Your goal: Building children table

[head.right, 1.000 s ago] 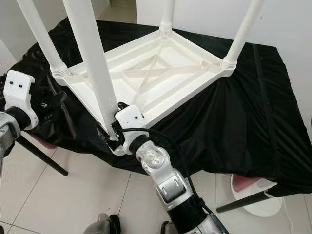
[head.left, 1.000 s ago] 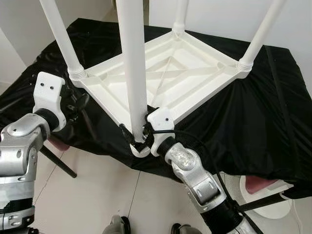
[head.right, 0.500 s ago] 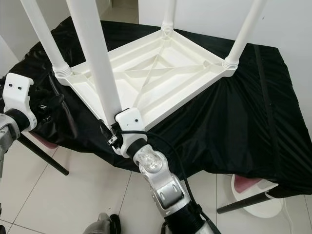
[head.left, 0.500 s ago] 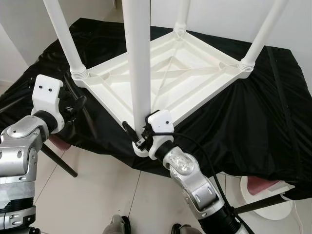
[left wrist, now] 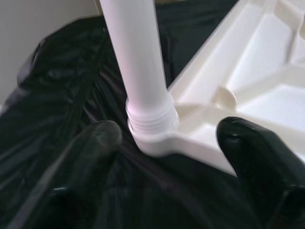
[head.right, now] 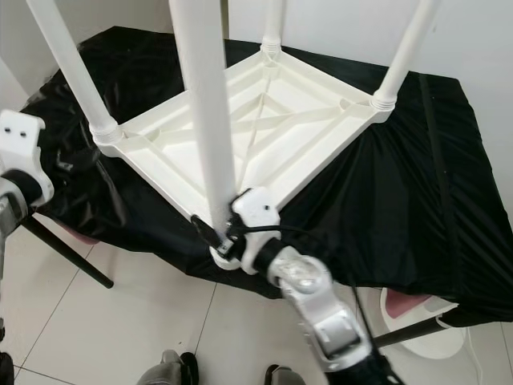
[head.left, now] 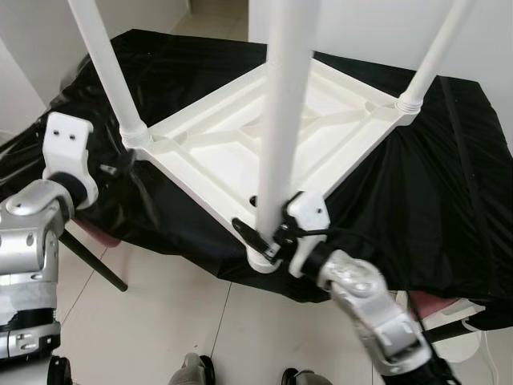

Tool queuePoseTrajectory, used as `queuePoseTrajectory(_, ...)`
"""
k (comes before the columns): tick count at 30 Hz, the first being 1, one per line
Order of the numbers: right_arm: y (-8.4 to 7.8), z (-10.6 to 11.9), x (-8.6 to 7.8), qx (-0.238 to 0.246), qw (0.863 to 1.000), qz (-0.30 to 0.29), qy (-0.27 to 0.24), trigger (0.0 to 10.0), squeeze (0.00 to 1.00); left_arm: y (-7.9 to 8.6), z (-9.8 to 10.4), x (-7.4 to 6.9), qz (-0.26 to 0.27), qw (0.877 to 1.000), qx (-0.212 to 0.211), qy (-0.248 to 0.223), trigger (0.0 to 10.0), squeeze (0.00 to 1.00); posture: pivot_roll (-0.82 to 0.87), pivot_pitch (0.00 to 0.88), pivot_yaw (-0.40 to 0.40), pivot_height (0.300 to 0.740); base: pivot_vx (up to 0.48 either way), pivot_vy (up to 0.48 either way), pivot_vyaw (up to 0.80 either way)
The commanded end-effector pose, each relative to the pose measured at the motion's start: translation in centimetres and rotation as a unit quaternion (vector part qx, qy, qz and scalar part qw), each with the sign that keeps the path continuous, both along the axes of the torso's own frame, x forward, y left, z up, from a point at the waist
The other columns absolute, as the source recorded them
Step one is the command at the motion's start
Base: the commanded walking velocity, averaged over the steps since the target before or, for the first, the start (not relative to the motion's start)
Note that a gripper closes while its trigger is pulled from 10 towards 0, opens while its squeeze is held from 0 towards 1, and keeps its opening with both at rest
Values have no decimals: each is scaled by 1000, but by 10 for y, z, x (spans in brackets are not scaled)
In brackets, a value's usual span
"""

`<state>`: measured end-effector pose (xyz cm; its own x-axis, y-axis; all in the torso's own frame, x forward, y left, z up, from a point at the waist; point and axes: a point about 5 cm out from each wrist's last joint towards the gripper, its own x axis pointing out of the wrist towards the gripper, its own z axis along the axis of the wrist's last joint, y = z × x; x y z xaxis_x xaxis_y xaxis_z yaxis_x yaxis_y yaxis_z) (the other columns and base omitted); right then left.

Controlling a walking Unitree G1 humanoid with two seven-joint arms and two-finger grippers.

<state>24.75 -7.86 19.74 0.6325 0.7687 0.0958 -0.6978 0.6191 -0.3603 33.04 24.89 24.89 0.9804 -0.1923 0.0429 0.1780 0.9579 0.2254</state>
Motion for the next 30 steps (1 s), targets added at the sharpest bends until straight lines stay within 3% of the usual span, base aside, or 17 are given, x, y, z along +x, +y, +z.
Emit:
queuePoseTrajectory(1, -12, 1, -2, -22, 1000, -2, -4, 10000, 0, 13, 6, 7, 119, 992, -21, -36, 10000, 420, -41, 154, 26, 740, 0, 0, 0)
queuePoseTrajectory(2, -15, 1, -1, -26, 1000, -6, -2, 10000, 0, 12, 8, 9, 113, 992, -28, -39, 10000, 0, -42, 156, 27, 740, 0, 0, 0)
queuePoseTrajectory(6, -20, 0, 0, -32, 999, -9, 1, 10000, 0, 9, 10, 14, 110, 993, -18, -46, 10000, 0, -42, 156, 25, 740, 0, 0, 0)
queuePoseTrajectory(7, -23, 0, 1, -37, 999, -10, 4, 10000, 0, 6, 11, 19, 108, 993, -16, -50, 10000, 1000, -44, 156, 24, 740, 0, 0, 0)
queuePoseTrajectory(11, -29, 0, 1, -45, 999, -9, 11, 10000, 0, 2, 14, 29, 121, 991, -15, -59, 10000, 1000, -47, 156, 24, 740, 0, 0, 0)
queuePoseTrajectory(12, -32, 0, 1, -52, 999, -8, 14, 10000, 0, 1, 16, 35, 126, 990, -15, -64, 10000, 0, -52, 157, 21, 740, 0, 0, 0)
queuePoseTrajectory(17, -44, -1, -2, -73, 997, -6, 22, 10000, 0, -3, 27, 52, 126, 988, -36, -77, 10000, 0, -64, 159, 18, 740, 0, 0, 0)
queuePoseTrajectory(27, -50, 0, -4, -81, 996, -5, 27, 10000, 0, -10, 39, 73, 124, 988, -51, -82, 10000, 0, -81, 159, 20, 740, 0, 0, 0)
queuePoseTrajectory(28, -50, 0, -4, -79, 996, -5, 27, 10000, 0, -10, 39, 74, 129, 987, -49, -82, 9686, 0, -81, 159, 20, 740, 0, 0, 0)
queuePoseTrajectory(29, -50, 1, -4, -79, 997, -4, 27, 10000, 0, -9, 39, 75, 131, 987, -49, -82, 3569, 0, -81, 159, 20, 740, 0, 0, 0)
queuePoseTrajectory(30, -50, 1, -4, -78, 997, -3, 27, 10000, 0, -8, 39, 76, 128, 987, -51, -83, 1294, 0, -82, 160, 25, 740, 0, 0, 0)
